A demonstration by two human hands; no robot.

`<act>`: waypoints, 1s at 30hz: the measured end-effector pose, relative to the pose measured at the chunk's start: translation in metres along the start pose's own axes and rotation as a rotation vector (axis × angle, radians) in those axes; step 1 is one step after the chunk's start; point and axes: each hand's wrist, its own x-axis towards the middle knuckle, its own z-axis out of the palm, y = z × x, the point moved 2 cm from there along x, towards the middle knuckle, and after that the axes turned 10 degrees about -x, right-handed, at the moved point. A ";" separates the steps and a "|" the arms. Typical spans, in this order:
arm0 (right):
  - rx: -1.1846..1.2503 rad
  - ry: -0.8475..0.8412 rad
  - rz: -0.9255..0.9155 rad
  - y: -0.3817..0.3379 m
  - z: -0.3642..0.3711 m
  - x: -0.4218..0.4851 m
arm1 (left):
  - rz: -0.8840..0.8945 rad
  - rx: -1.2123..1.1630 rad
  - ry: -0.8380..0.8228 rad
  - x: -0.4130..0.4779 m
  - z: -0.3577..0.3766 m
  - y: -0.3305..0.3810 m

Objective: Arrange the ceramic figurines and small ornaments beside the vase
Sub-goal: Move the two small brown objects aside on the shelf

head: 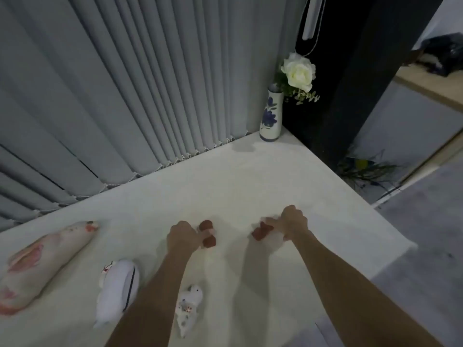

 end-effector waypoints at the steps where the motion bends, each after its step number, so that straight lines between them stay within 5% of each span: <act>1: 0.032 -0.012 0.024 0.001 0.003 0.000 | -0.018 -0.028 -0.016 0.001 0.002 0.001; 12: 0.290 -0.001 0.102 -0.012 0.028 0.012 | -0.084 -0.117 0.071 0.004 0.029 0.007; 16: 0.216 0.028 0.068 -0.015 0.027 0.016 | -0.105 -0.187 0.075 0.004 0.029 0.010; 24: 0.204 0.063 -0.288 -0.010 -0.014 0.031 | 0.047 -0.669 -0.088 -0.001 0.053 0.037; 30: 0.020 0.056 -0.558 0.007 -0.039 0.038 | 0.218 -0.749 -0.155 -0.007 0.081 0.071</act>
